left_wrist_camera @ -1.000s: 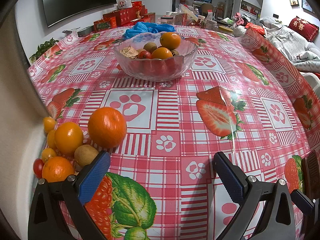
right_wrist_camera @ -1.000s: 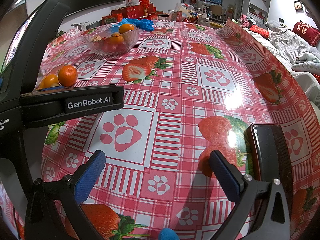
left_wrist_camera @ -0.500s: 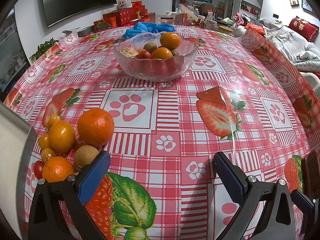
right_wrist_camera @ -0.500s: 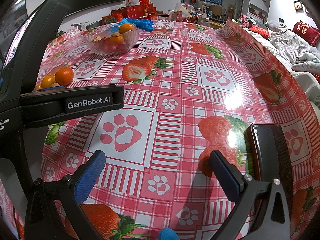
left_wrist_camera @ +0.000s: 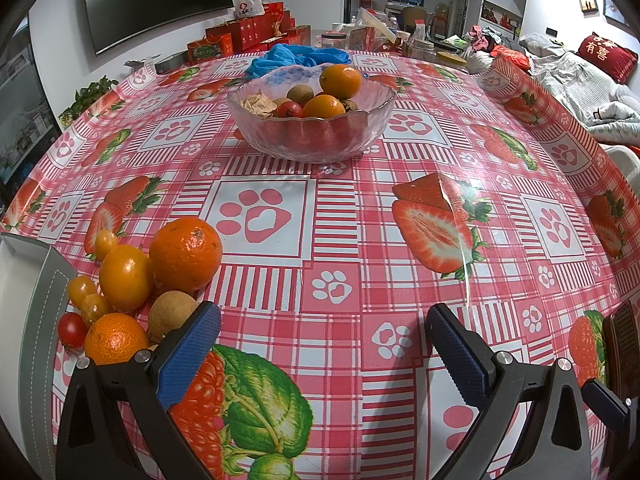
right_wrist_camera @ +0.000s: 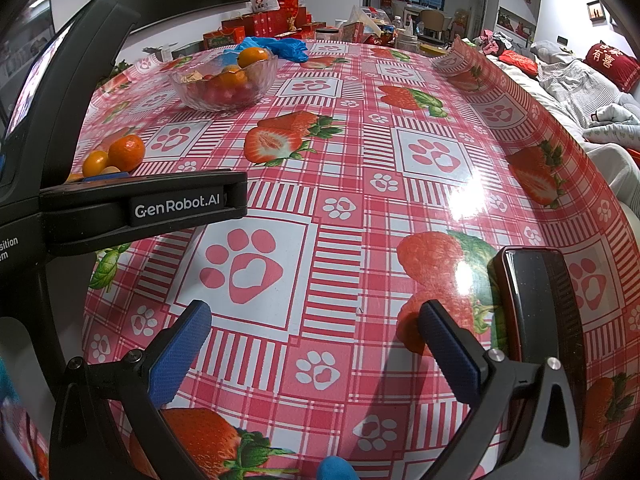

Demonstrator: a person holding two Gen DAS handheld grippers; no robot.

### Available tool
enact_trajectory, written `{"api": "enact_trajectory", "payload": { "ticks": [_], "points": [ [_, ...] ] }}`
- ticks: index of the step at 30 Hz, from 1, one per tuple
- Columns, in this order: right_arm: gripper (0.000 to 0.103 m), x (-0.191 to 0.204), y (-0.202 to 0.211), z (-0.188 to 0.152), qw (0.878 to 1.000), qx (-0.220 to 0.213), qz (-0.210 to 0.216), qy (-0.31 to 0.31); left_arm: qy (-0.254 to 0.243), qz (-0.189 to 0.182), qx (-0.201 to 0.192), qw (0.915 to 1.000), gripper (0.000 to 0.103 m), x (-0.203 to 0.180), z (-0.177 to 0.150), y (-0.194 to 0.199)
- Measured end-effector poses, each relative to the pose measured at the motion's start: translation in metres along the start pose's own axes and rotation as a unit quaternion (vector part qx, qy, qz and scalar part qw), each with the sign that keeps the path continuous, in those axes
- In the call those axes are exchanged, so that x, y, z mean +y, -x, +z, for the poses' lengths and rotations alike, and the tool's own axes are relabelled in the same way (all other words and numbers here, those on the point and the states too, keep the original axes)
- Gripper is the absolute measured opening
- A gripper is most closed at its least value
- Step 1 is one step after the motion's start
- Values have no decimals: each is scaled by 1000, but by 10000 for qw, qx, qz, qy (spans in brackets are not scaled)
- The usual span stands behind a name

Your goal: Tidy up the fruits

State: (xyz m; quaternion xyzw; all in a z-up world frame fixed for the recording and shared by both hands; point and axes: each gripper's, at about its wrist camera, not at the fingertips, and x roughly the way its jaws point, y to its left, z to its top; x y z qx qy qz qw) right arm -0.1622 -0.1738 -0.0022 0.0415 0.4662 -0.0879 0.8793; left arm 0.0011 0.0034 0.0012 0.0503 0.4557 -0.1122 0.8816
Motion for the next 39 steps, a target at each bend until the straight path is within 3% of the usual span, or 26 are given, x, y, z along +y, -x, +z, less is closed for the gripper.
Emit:
{"api": "enact_trajectory", "payload": {
  "ticks": [25,27,30,34,39],
  "points": [
    [103,-3,0,0,10000,-3,5,-2,-84,7,44,10000,103,0,-3,0],
    [103,-3,0,0,10000,-2,2,0,-95,48,117,9999,103,4,-3,7],
    [103,-3,0,0,10000,-3,4,-1,-78,-181,-141,9997,103,10,-5,38],
    [103,-3,0,0,10000,-3,4,-2,37,-208,-302,9993,103,28,-24,76],
    [103,-4,0,0,10000,-3,3,-3,322,12,3,9995,103,33,-72,90]
  ]
}}
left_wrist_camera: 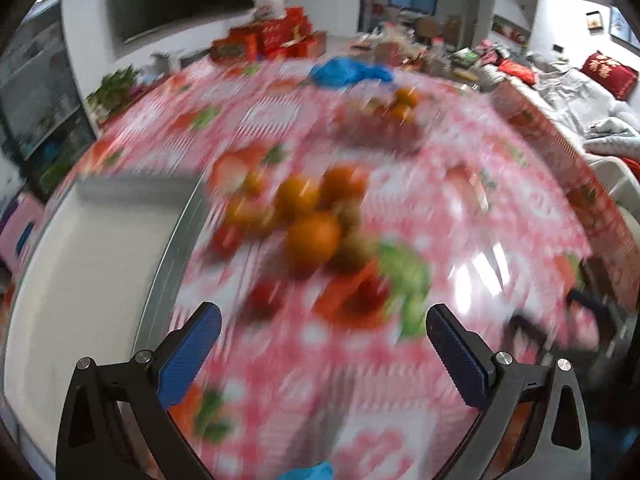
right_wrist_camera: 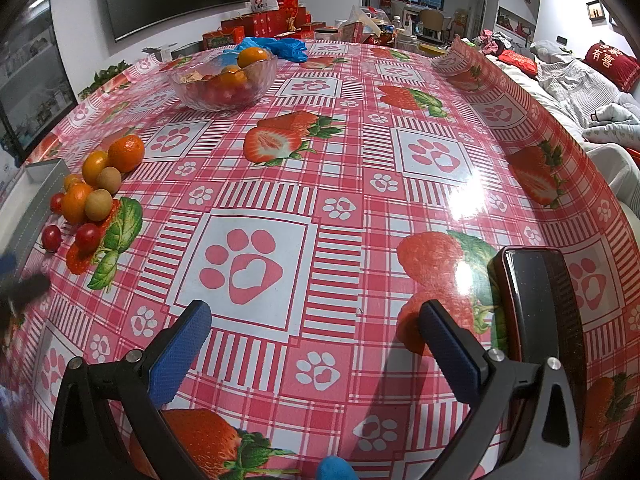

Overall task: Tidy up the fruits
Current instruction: 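Grasp a red cherry tomato with the left gripper while the right grasps another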

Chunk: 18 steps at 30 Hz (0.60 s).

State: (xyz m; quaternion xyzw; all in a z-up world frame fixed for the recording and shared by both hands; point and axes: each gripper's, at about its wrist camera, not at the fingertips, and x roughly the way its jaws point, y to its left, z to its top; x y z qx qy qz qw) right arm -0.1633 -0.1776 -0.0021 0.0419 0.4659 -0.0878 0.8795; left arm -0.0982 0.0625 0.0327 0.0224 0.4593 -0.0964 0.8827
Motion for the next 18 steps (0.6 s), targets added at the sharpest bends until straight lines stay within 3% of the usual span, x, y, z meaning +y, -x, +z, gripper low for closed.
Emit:
{"api": "enact_trajectory", "payload": {
  "ticks": [4,9,13,18],
  "points": [
    [103,-1,0,0,10000,0,2,2,-171,248,243,9992,103,-10,-21,-15],
    [103,-2,0,0,10000,2,-7,7,-40,145,272,9995,103,-11,-22,-24],
    [103,-6,-1,0,10000,0,0,0,-123,138,-3,9998,103,-13,-30,-21],
    [103,-10,-2,2,9999,99,-8,-32,-202,108,183,9996,103,-15,-28,-21]
  ]
}}
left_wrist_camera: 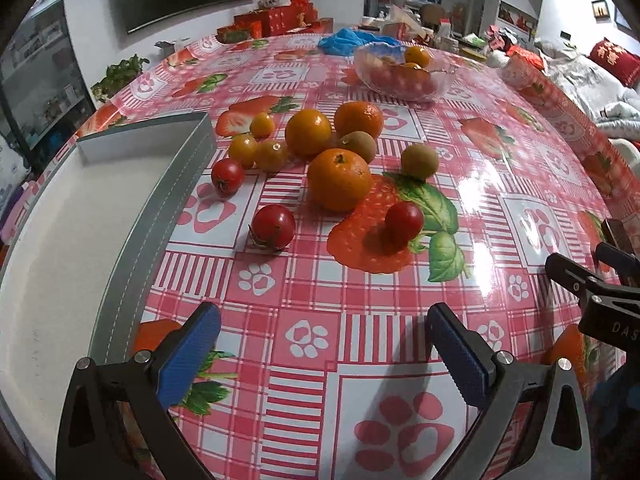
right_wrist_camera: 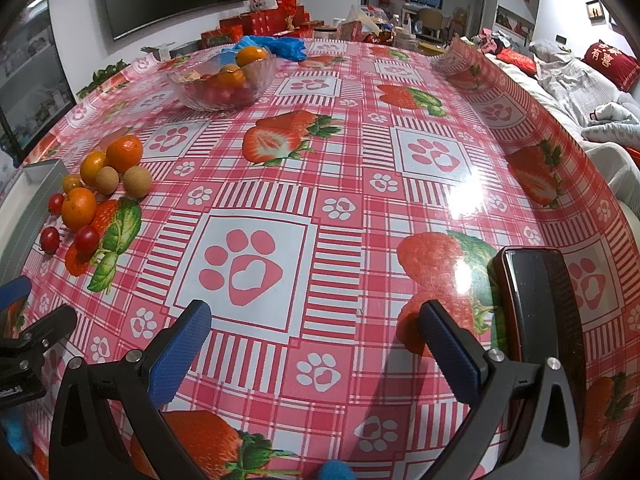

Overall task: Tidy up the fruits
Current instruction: 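Grasp a red cherry tomato with the left gripper while the right grasps another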

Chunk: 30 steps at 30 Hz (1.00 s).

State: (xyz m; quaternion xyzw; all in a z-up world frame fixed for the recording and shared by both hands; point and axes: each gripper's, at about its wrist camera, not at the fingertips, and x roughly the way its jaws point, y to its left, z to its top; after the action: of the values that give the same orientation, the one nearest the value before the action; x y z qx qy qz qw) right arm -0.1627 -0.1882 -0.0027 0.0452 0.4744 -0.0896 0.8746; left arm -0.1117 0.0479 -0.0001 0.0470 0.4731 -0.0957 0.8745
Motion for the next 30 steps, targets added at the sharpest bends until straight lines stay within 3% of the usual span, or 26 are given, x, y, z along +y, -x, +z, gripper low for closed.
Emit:
{"api": "enact_trajectory", "payload": {
  "ticks": [3,4,7,12,14,16,18,20,21,30],
  "points": [
    [103,-10,2,7,9991,255,330,-29,-78,87,281,9995,103,2,6,3],
    [103,-6,7,11,9978,223,618,-19,-101,170,149,9997,103,4,7,9],
    [103,12,11,23,9955,42,916,221,-213,280,-201,9992,103,9,11,32],
    [100,62,1,32,9875,36,1364,789,21,315,-327,9990,103,33,20,53],
    [92,79,-7,32,9847,94,1435,986,116,375,-324,9987,103,43,21,58],
    [73,94,-13,31,9829,151,1399,1192,171,442,-330,9983,103,50,22,61],
    [66,101,-16,29,9835,85,1221,1334,195,475,-318,9982,103,51,21,63],
    [46,104,-10,27,9836,18,1111,1417,183,473,-291,9983,103,51,23,60],
    [24,101,-11,30,9830,20,1161,1423,166,465,-274,9984,103,50,24,58],
    [24,44,-1,28,9858,165,1488,755,-211,299,-198,9991,103,12,30,28]
  ]
}}
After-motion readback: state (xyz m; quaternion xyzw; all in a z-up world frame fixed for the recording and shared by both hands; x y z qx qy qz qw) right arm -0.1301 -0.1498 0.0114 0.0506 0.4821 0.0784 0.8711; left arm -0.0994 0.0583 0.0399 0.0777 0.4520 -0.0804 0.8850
